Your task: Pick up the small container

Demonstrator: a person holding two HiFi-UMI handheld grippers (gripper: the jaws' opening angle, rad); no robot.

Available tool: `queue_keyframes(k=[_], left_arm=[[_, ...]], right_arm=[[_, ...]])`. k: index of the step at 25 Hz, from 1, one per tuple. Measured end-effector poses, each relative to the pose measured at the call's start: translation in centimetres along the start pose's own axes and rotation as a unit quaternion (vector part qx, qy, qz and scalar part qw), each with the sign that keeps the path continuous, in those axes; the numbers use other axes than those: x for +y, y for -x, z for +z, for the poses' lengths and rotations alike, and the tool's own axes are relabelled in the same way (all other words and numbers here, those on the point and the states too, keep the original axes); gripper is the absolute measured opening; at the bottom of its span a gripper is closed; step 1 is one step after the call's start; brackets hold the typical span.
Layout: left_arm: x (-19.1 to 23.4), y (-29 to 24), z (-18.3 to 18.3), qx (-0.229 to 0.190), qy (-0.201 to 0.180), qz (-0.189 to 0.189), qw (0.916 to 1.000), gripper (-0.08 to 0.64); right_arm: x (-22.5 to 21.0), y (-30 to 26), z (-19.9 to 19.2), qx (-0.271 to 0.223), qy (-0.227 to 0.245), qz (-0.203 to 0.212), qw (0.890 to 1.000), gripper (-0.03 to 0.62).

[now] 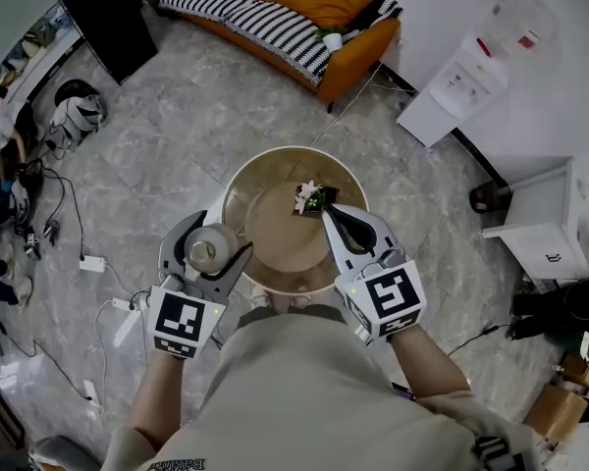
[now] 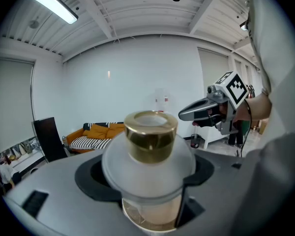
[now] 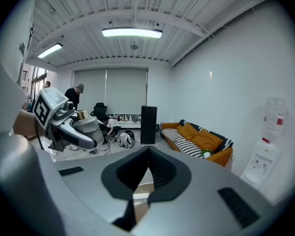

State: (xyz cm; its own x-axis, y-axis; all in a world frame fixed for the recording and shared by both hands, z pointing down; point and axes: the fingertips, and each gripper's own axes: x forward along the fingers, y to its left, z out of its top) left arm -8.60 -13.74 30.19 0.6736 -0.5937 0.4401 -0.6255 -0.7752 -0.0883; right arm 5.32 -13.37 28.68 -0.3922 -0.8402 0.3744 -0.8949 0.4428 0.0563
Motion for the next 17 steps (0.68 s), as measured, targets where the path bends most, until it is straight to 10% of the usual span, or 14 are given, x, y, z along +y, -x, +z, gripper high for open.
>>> queue_keyframes(k=[17], left_arm=[[0.4, 1.1, 0.3, -0.003, -0.003, 0.004, 1.0000, 0.336]], right_arm=[[0.6, 0.4, 0.7, -0.009, 0.007, -0.001, 1.000, -0.005]])
